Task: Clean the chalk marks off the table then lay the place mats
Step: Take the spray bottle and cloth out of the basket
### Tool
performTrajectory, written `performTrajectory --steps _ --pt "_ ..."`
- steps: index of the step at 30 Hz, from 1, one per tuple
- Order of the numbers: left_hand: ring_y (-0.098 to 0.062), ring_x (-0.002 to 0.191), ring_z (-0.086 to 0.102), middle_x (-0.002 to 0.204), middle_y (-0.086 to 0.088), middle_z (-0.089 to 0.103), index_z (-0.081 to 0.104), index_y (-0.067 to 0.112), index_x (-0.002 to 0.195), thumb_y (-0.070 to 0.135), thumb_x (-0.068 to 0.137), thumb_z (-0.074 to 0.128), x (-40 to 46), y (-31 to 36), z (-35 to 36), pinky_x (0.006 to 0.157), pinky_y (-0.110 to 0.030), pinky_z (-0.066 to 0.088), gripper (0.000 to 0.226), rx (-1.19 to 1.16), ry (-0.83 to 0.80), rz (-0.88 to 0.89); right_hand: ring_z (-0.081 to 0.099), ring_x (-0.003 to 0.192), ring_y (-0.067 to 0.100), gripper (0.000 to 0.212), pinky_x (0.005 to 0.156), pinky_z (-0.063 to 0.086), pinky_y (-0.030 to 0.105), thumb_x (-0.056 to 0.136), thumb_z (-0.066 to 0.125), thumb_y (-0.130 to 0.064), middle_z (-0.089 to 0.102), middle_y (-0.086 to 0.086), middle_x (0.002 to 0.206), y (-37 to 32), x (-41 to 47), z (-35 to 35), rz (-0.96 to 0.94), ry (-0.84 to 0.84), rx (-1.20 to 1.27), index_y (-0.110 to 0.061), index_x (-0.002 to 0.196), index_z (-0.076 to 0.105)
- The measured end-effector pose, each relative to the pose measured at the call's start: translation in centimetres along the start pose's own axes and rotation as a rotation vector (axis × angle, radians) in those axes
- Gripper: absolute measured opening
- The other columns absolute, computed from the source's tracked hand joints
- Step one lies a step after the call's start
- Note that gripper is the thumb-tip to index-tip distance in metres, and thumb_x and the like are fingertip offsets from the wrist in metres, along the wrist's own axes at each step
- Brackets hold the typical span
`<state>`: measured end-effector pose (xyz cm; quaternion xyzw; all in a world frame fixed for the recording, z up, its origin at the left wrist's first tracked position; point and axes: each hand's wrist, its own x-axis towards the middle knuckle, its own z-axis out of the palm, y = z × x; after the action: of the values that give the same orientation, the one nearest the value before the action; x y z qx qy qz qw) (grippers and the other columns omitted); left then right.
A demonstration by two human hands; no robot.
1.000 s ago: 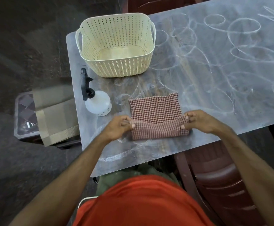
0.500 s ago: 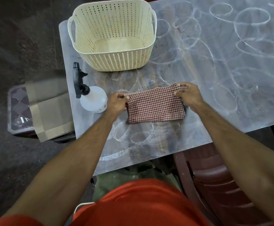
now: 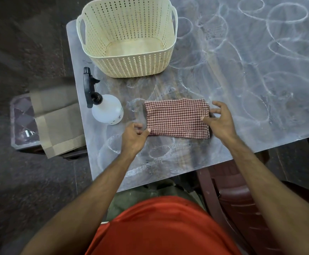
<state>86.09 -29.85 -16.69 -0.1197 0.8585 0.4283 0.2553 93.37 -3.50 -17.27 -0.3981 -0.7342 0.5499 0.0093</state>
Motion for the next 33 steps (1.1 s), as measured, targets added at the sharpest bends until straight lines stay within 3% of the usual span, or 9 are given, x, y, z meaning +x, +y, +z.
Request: performTrajectory --steps 5,9,15,20,23,25,28,30,33 --pt "-0.008 0.062 0.055 0.075 0.003 0.065 0.066 0.020 0.076 0.028 0.087 0.073 0.5 0.5 0.0 0.068 -0.023 0.047 0.016 -0.084 -0.068 -0.061 0.058 0.087 0.007 0.062 0.057 0.047 0.007 0.082 0.076 -0.002 0.056 0.003 0.105 0.3 -1.6 0.2 0.036 -0.002 0.083 -0.015 0.135 0.048" --pt "-0.007 0.051 0.048 0.067 0.002 0.058 0.064 0.010 0.085 0.020 0.093 0.066 0.2 1.0 -0.4 0.042 -0.014 0.039 0.013 -0.183 -0.120 -0.082 0.062 0.092 0.008 0.059 0.069 0.051 0.013 0.081 0.077 -0.003 0.060 0.001 0.109 0.0 -2.7 -0.5 -0.013 0.025 0.225 -0.021 0.131 0.052" --pt "-0.012 0.050 0.049 0.063 -0.001 0.060 0.066 0.008 0.087 0.018 0.092 0.067 -0.5 -1.8 -1.6 0.038 -0.017 0.037 0.010 -0.056 -0.211 -0.106 0.062 0.096 0.013 0.054 0.065 0.056 0.015 0.083 0.074 0.000 0.059 0.008 0.117 3.1 -5.4 -0.8 0.041 0.002 0.197 -0.017 0.130 0.053" --pt "-0.012 0.059 0.055 0.068 0.001 0.064 0.065 0.017 0.075 0.018 0.088 0.070 0.4 -1.7 -1.4 0.061 -0.024 0.044 0.014 0.153 -0.224 -0.019 0.066 0.095 0.023 0.051 0.072 0.059 0.028 0.082 0.075 -0.001 0.062 0.011 0.114 4.8 -5.3 -0.2 0.046 0.030 0.034 -0.011 0.129 0.055" --pt "-0.010 0.065 0.057 0.070 0.008 0.061 0.062 0.020 0.078 0.019 0.086 0.069 0.3 -1.5 -1.6 0.059 -0.021 0.043 0.011 0.251 -0.176 0.052 0.067 0.091 0.021 0.049 0.080 0.058 0.038 0.082 0.076 -0.009 0.063 0.004 0.103 4.9 -5.4 0.2 0.037 0.070 -0.044 -0.011 0.127 0.056" --pt "-0.009 0.071 0.056 0.077 0.009 0.059 0.059 0.020 0.088 0.020 0.086 0.068 0.0 -1.1 -1.6 0.061 -0.022 0.042 0.009 0.328 -0.092 0.155 0.063 0.085 0.015 0.044 0.080 0.055 0.033 0.085 0.075 -0.019 0.062 0.003 0.096 4.7 -5.6 0.5 0.029 0.117 -0.123 -0.009 0.124 0.057" --pt "-0.016 0.102 0.056 0.111 0.000 0.060 0.059 0.017 0.113 0.021 0.090 0.063 -0.3 -0.1 -0.7 0.087 -0.032 0.048 0.024 0.509 -0.051 0.480 0.062 0.086 0.018 0.043 0.077 0.051 0.033 0.088 0.072 -0.032 0.064 0.005 0.092 4.3 -5.8 1.0 -0.010 0.155 -0.239 -0.006 0.118 0.058" --pt "-0.021 0.120 0.050 0.130 -0.005 0.055 0.054 0.013 0.131 0.019 0.094 0.059 -0.5 1.2 0.7 0.103 -0.036 0.041 0.038 0.586 -0.140 0.686 0.060 0.088 0.019 0.044 0.072 0.045 0.029 0.088 0.071 -0.035 0.063 0.006 0.096 4.0 -5.7 1.4 -0.008 0.144 -0.302 -0.005 0.116 0.056" --pt "-0.023 0.140 0.033 0.153 -0.008 0.037 0.038 0.012 0.147 0.019 0.096 0.055 -0.2 2.9 3.8 0.118 -0.039 0.026 0.055 0.699 -0.281 0.821 0.056 0.087 0.019 0.041 0.071 0.040 0.028 0.087 0.072 -0.031 0.058 0.002 0.097 3.2 -5.4 1.9 0.025 0.127 -0.370 -0.007 0.115 0.052"
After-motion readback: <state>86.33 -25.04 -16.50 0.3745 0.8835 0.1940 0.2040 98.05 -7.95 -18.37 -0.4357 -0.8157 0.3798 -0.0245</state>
